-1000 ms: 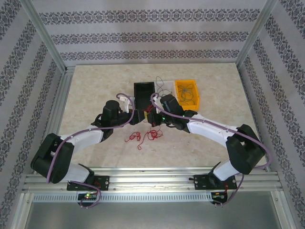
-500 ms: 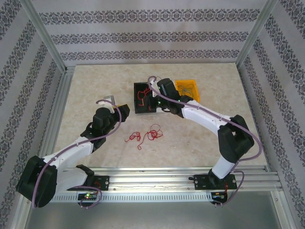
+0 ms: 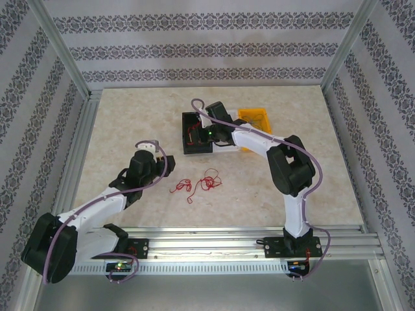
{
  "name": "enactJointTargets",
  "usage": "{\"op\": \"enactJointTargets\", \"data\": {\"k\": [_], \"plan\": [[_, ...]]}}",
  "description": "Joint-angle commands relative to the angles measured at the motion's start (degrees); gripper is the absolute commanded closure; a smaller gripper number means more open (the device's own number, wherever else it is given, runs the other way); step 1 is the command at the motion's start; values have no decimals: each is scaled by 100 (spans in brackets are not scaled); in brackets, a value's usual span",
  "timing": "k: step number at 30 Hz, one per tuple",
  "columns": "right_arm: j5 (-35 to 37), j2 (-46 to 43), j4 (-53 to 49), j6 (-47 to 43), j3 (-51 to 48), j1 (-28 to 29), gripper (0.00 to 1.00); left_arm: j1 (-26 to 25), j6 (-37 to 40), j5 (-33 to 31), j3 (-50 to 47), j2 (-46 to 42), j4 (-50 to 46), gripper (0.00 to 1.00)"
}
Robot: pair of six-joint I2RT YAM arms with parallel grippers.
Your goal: Untangle the cables
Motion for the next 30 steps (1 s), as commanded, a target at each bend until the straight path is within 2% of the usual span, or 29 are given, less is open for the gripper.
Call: {"op": "enactJointTargets", "data": {"k": [1,4,7,18,26,30], "plan": [[126,-148,-30,10,155,-24,54,-104,183,118,-52,76,-455,46],[439,-494,86,61,-48,-47,45,-183,217,85,-35,133,-557,45],[698,-936,217,118,-362,-57,41,-262,267,130,22,269,-626,44],[1486,-2365,349,285,-1710,-56,42,-636,469,989,338,1060,-825,43],[1697,-2693,404,500,-2344,-65,43,-663,578,1417,625,1699,-1132,44],[1833,-2809,455,602,-2554,-65,43,-672,548,1416,763,1963,-1297,49]]}}
